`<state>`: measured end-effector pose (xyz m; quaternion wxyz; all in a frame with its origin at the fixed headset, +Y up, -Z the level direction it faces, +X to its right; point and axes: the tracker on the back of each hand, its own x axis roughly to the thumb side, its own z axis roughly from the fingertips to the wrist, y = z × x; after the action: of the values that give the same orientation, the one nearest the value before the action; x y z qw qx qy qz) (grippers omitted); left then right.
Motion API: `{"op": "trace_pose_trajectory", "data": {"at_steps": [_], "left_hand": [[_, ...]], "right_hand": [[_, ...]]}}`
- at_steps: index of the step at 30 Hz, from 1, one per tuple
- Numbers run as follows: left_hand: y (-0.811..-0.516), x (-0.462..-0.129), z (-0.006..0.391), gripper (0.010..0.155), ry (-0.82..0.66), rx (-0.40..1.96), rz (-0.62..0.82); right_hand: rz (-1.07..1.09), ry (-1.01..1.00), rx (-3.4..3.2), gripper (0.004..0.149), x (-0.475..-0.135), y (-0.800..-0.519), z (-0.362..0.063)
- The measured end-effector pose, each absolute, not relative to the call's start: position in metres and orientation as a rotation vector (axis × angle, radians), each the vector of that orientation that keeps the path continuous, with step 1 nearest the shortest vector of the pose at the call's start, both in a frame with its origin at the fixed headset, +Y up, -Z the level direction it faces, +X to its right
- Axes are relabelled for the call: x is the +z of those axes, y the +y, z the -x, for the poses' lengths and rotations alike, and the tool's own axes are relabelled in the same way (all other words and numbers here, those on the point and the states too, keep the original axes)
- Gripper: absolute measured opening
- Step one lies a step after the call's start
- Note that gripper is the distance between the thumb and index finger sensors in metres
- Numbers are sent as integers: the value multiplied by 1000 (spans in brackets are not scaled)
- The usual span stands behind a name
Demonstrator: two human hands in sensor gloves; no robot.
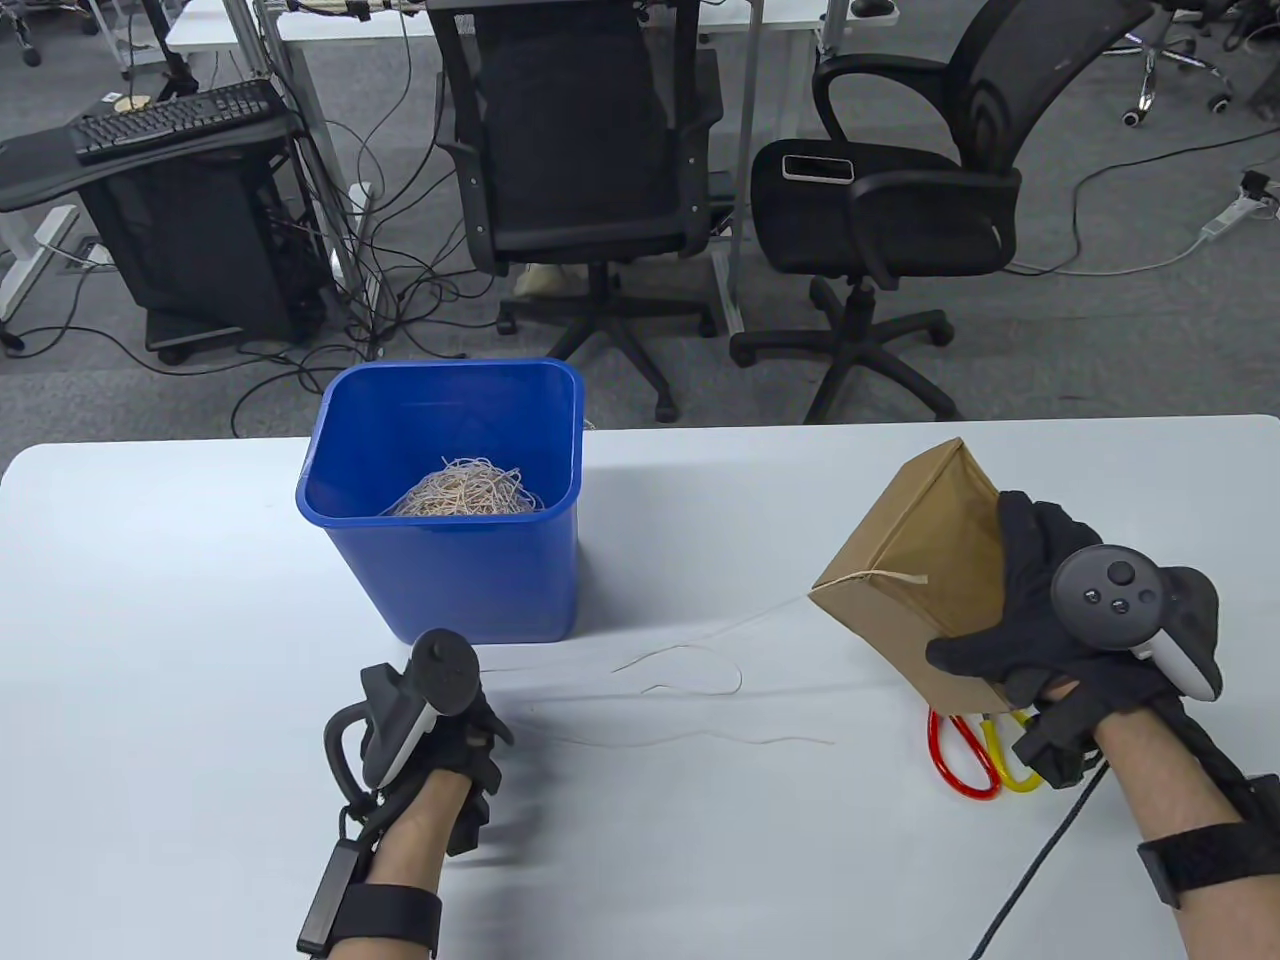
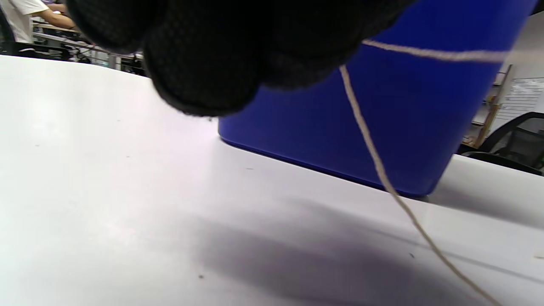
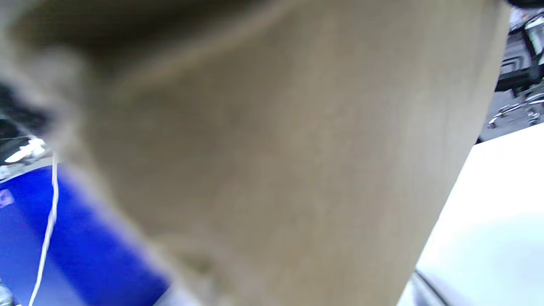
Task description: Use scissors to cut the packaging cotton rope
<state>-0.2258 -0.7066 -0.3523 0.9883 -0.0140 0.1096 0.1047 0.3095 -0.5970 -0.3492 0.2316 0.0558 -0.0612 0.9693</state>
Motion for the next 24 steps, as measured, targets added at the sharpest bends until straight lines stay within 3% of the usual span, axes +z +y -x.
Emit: {"op": "trace_pose_trajectory", "data": {"at_steps": [5, 8, 11, 16, 20, 24], "left_hand": [[-702, -353, 211, 42, 133, 280, 7], [-700, -358, 177, 42, -124, 505, 26], [-700, -364, 138, 49, -298, 640, 174], [-692, -372, 115, 83, -249, 441, 307], [-691, -375, 107, 86, -241, 301, 302], [-711, -383, 80, 99, -377, -9, 382]], "right_hand": [[-145, -194, 2659, 134, -351, -600, -313], [-209, -185, 2642, 134, -350, -605, -303], [-291, -178, 2671, 134, -347, -609, -288], [-382, -150, 2666, 134, -343, -611, -271], [-420, -138, 2649, 134, -339, -615, -267], [-445, -113, 2615, 134, -334, -620, -263]]}}
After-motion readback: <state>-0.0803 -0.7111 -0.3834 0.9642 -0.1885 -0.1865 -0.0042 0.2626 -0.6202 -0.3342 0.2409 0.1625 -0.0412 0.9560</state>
